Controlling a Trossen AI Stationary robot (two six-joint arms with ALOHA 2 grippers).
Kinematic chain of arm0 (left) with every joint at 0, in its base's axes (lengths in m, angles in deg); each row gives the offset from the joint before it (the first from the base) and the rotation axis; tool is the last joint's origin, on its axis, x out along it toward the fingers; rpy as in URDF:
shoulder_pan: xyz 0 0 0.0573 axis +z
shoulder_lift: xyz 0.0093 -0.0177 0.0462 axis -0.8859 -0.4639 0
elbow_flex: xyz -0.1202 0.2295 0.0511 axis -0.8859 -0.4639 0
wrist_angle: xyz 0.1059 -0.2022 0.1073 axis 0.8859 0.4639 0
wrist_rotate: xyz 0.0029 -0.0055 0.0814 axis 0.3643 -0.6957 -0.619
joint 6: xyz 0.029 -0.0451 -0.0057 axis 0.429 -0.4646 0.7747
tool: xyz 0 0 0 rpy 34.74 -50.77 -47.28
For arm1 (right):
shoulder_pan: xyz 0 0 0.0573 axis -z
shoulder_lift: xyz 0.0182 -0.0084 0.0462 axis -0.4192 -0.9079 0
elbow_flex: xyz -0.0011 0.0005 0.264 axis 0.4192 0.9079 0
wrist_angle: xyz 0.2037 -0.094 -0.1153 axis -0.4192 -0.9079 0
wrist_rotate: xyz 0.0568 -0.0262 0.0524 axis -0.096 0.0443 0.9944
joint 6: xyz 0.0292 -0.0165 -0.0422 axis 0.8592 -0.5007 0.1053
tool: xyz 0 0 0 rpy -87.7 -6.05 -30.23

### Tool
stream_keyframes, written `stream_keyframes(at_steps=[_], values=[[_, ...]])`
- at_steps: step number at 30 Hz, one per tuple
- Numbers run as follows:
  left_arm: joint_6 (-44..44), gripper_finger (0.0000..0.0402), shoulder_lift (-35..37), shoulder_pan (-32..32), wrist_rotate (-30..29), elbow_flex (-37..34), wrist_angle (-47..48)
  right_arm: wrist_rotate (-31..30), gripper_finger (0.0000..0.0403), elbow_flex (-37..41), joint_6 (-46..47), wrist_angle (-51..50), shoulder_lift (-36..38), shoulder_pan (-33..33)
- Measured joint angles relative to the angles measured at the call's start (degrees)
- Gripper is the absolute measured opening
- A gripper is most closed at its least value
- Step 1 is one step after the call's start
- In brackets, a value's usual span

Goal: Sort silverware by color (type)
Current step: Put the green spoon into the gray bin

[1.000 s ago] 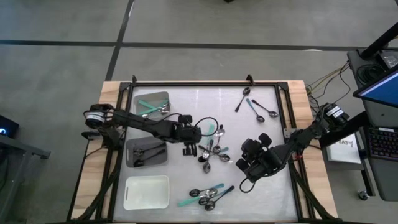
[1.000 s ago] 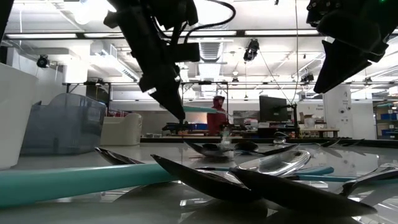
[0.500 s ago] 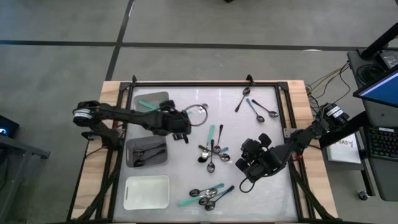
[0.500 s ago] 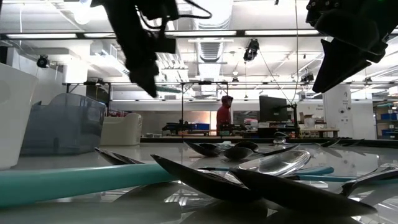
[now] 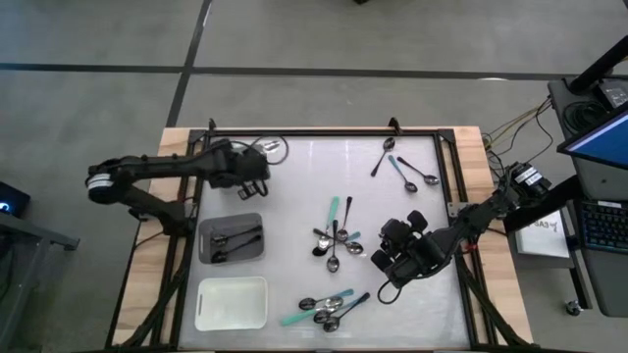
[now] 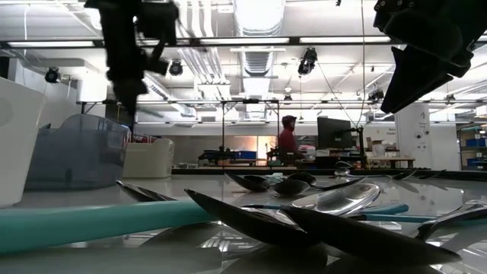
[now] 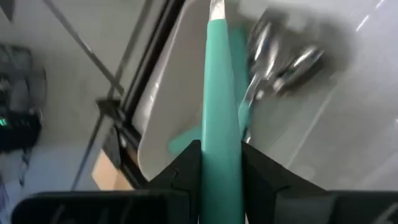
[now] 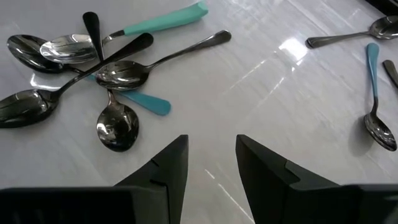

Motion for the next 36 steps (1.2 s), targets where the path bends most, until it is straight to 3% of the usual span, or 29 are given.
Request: stream_keyframes(at_steps=[8, 23, 28, 33, 36], values=[[0.1, 0.0069, 5.9, 5.7, -0.2, -8.2, -1.2, 0.0, 0.0127, 0.0, -0.6, 0.1, 0.0, 0.0], [2.6, 0.0129, 7.6, 5.9, 2.6, -6.8, -2.1, 0.0, 0.0127, 0.0, 0.0, 0.8, 0.0, 0.0], [2.6, 0.013, 7.6, 5.0, 14.2, -4.1, -6.5, 0.0, 0.0127, 0.0, 0.0, 1.0, 0.0, 0.0], [-0.1, 0.013, 7.4, 2.8, 31.7, -3.6, -21.6, 0.0, 0.0127, 0.0, 0.0, 1.0, 0.0, 0.0], [-5.2, 0.0129, 6.1, 1.4, 36.0, -3.9, -28.5, 0.0, 0.0127, 0.0, -0.6, 1.0, 0.0, 0.0]])
